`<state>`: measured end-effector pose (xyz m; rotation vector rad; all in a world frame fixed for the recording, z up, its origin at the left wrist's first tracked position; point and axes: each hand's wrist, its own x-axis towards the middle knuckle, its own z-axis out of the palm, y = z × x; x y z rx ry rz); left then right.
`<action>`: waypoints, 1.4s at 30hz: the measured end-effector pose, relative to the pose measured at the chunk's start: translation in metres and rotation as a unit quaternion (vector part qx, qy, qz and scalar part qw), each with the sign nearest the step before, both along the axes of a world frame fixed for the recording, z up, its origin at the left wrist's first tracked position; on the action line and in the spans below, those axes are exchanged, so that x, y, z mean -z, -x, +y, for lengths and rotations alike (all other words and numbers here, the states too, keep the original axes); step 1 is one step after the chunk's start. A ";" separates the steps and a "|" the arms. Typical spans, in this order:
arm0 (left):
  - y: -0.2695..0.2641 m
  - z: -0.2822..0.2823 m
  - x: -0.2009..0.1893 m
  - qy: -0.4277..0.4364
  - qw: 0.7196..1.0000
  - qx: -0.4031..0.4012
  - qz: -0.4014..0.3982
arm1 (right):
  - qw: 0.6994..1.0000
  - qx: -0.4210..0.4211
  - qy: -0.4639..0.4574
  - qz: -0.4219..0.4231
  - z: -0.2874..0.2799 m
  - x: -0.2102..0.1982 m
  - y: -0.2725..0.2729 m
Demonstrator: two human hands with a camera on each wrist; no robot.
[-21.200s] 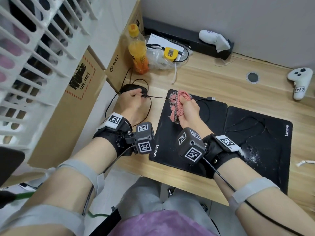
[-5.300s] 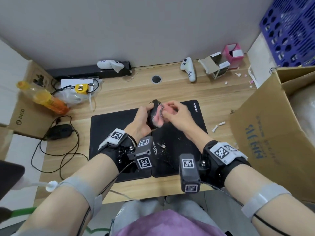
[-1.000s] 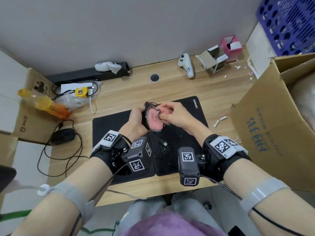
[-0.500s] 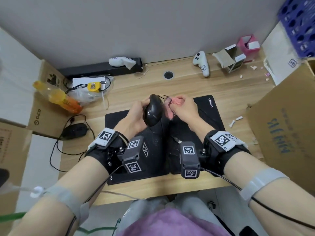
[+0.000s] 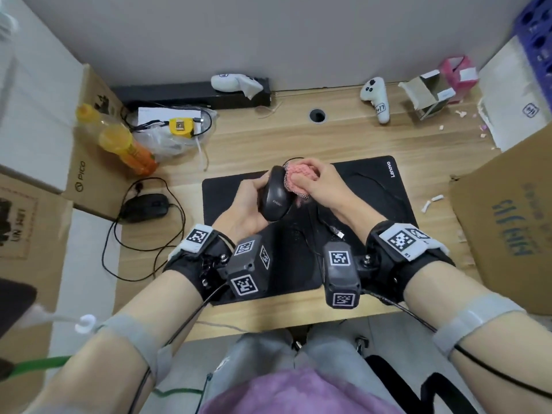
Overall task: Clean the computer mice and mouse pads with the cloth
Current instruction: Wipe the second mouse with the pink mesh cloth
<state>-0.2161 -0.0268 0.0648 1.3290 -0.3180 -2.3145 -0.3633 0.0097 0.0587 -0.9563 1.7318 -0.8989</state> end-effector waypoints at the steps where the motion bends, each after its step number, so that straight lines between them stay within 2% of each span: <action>1: -0.009 0.000 0.001 -0.001 1.000 -0.005 0.006 | 1.000 0.013 -0.007 0.006 -0.003 0.002 -0.006; 5: -0.035 -0.004 0.003 0.014 0.999 -0.038 -0.018 | 1.000 0.000 0.000 -0.004 -0.014 0.009 -0.034; 11: -0.044 -0.011 0.005 0.003 0.991 -0.099 -0.086 | 0.987 -0.159 -0.006 0.015 -0.018 0.002 -0.045; 13: -0.037 -0.006 0.001 0.003 0.992 -0.095 -0.083 | 0.989 -0.146 -0.010 0.025 -0.019 0.002 -0.035; 16: -0.018 0.003 -0.008 0.037 0.995 -0.082 -0.047 | 0.998 -0.057 0.011 0.031 -0.020 0.000 -0.011; 18: -0.002 0.007 -0.011 0.067 0.994 -0.077 -0.046 | 0.999 -0.030 0.014 0.017 -0.018 0.001 0.005; 20: 0.013 0.008 -0.011 0.062 0.991 -0.099 -0.067 | 0.998 -0.057 0.004 -0.005 -0.013 0.001 0.015; 22: 0.025 0.007 -0.008 0.043 0.984 -0.129 -0.119 | 0.991 -0.129 -0.006 -0.025 -0.008 0.002 0.026; 25: 0.046 0.013 -0.009 0.017 0.979 -0.120 -0.167 | 0.983 -0.182 -0.005 -0.018 -0.004 0.004 0.049; 29: 0.065 0.027 -0.013 0.050 0.985 -0.100 -0.128 | 0.997 -0.063 0.008 -0.032 -0.006 0.005 0.068; 31: 0.069 0.031 -0.015 0.067 0.985 -0.104 -0.117 | 0.998 -0.040 0.003 -0.043 -0.006 0.005 0.067; 33: 0.068 0.030 -0.015 0.057 0.982 -0.131 -0.120 | 0.996 -0.077 -0.001 -0.053 -0.004 0.009 0.064; 35: 0.064 0.025 -0.012 0.024 0.977 -0.151 -0.147 | 0.985 -0.160 -0.003 -0.058 0.001 0.007 0.062; 37: 0.064 0.022 -0.007 -0.009 0.974 -0.138 -0.178 | 0.975 -0.216 -0.002 -0.058 0.005 0.006 0.065; 39: 0.073 0.022 -0.009 -0.001 0.979 -0.116 -0.171 | 0.983 -0.181 0.011 -0.043 0.004 0.004 0.075; 42: 0.088 0.019 -0.014 0.042 0.988 -0.085 -0.125 | 0.996 -0.043 0.025 -0.078 -0.006 0.002 0.090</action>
